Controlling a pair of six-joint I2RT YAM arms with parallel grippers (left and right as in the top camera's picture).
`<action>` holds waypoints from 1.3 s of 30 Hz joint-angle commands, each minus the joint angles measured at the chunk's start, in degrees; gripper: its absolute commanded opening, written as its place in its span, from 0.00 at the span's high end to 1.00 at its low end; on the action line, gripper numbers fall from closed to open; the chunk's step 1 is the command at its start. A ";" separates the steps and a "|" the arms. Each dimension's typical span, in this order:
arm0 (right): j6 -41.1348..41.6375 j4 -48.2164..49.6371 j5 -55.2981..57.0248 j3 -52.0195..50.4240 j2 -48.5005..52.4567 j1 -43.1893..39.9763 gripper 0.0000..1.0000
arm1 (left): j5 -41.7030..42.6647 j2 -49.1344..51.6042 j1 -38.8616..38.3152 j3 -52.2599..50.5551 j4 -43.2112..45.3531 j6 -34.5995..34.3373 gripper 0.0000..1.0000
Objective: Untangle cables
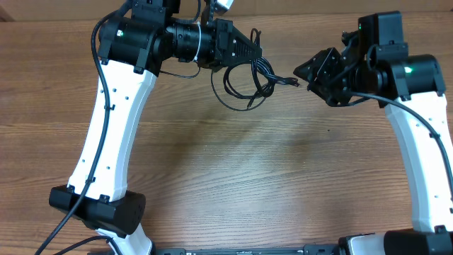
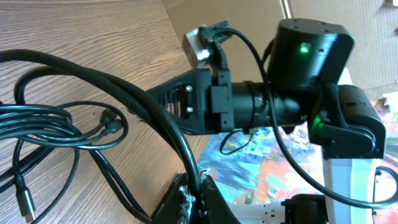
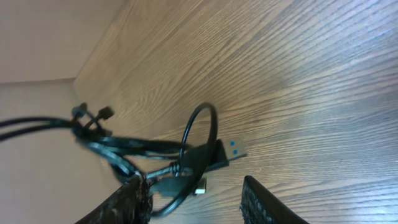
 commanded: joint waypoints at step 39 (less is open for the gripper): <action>-0.24 3.04 -1.44 3.21 0.37 1.64 0.96 | -3.56 -1.81 -0.37 0.87 -0.39 -0.35 0.96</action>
